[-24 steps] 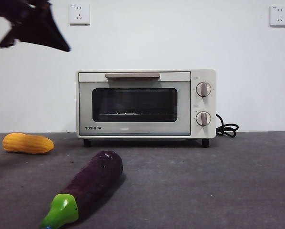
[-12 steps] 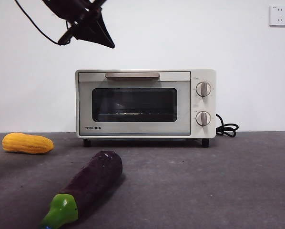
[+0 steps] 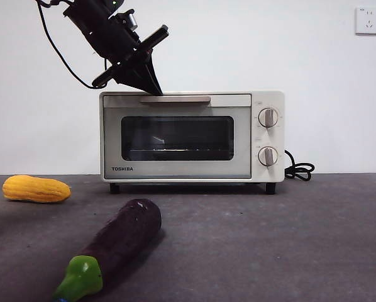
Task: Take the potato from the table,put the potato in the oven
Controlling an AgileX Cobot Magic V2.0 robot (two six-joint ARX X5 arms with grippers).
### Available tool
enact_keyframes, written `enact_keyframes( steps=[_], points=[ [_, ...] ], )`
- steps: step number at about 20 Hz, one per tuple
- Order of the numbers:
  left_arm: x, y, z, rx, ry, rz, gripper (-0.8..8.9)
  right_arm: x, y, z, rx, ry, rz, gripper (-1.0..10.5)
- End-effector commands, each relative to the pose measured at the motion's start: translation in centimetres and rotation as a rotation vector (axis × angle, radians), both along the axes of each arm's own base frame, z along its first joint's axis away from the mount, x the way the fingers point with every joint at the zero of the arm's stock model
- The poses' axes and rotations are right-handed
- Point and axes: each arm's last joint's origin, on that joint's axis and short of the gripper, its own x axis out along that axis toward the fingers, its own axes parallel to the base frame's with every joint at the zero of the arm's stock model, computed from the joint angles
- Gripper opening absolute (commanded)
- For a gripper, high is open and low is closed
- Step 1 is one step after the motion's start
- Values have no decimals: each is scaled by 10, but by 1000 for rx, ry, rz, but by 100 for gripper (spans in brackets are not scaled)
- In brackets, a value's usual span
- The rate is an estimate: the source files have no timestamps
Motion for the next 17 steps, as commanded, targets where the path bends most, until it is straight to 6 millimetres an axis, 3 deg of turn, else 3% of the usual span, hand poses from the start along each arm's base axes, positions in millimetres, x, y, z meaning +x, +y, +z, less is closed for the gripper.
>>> enact_keyframes(
  steps=[1,7,13,17],
  points=[
    [2,-1,-7,51,6,10,-6,0,0,2,-5,-12,9,1],
    [-3,3,-14,145,52,-9,-6,0,0,1,-4,-12,9,1],
    [-14,-7,-19,185,124,-51,-6,0,0,1,-4,-10,10,1],
    [-24,-15,-24,320,146,-73,-6,0,0,1,-5,-10,9,1]
  ],
)
